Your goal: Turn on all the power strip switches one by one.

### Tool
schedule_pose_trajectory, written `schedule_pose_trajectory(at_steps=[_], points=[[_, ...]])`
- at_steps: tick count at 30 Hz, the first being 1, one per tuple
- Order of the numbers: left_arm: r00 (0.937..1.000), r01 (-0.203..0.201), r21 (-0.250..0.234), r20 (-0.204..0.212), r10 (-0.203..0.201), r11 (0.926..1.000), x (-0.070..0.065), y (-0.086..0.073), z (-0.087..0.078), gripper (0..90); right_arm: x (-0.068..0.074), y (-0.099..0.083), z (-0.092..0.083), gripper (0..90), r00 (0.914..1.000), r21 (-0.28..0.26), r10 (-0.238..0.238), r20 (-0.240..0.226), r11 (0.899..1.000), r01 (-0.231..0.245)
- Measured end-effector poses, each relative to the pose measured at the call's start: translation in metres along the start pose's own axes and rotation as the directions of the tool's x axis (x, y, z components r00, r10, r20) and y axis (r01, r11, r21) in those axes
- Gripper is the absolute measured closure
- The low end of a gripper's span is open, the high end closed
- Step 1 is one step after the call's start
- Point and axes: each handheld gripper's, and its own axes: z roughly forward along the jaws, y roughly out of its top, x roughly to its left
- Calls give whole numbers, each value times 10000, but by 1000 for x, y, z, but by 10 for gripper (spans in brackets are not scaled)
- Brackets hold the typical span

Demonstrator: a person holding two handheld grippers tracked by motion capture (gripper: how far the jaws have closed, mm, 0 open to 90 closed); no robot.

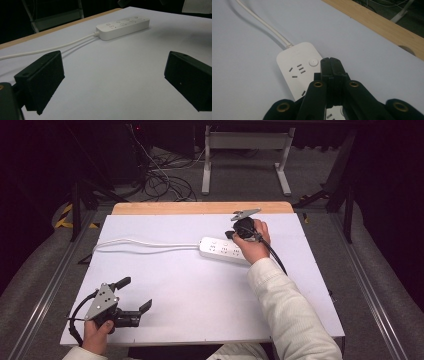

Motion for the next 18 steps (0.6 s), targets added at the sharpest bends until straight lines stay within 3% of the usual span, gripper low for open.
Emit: schedule_pose_trajectory(at_steps=[10, 18], points=[[10000, -42, 17, 6, 42, 10000, 1, 0, -1, 29, 1, -2, 24, 900, 9999, 442, 117, -35, 9990, -115], [10000, -50, 12, 12, 50, 10000, 1, 0, -1, 30, -1, -7, 34, 900, 9997, 766, 189, 132, 9969, -198]])
